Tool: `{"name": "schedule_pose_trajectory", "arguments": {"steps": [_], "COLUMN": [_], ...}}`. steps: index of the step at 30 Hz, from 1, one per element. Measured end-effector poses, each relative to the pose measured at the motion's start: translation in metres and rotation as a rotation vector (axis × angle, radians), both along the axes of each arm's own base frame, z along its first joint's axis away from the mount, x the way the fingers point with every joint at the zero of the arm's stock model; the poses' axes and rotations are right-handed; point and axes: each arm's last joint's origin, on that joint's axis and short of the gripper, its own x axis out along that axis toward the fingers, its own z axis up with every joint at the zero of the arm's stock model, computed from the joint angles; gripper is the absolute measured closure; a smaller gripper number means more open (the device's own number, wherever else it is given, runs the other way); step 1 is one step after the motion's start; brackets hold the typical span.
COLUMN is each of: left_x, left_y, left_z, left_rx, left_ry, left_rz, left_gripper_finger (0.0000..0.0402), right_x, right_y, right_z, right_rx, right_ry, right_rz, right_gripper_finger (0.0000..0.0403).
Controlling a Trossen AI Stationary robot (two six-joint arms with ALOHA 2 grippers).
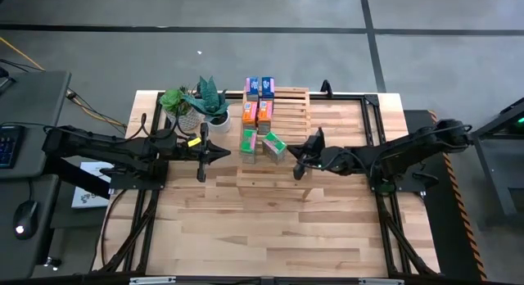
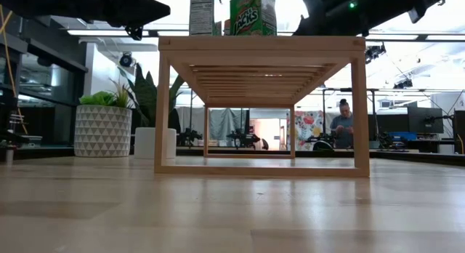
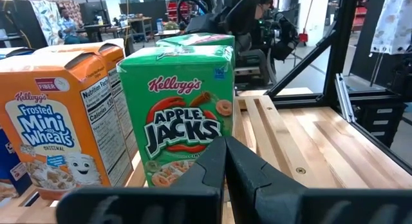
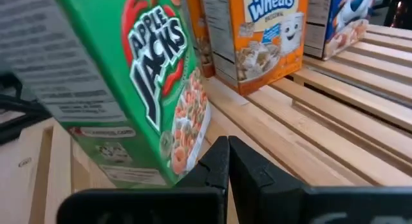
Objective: Stack cereal on shelf
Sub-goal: Put the green cereal box on the shelf aligned with the other green cereal box
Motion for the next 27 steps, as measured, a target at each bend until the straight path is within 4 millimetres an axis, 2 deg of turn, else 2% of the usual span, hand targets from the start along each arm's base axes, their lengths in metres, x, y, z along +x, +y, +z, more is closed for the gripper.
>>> {"name": "schedule_pose_trajectory", "arguments": {"steps": [19, 27], "left_x": [0.000, 0.000], "left_y": [0.000, 0.000], "left_z": [0.000, 0.000], "left_rx": [0.000, 0.000], "left_ry": [0.000, 0.000], "left_rz": [0.000, 0.000], "left_gripper_finger": [0.0401, 0.0401], "right_x": [0.001, 0.011], "right_y": [0.014, 0.017], "right_z": [0.003, -0.001], "right_rx": [0.116, 0.131], "right_ry": [-0.072, -0.101], "right_rz": [0.117, 0.190], "right_gripper_finger": [0.0403, 0.0403]}}
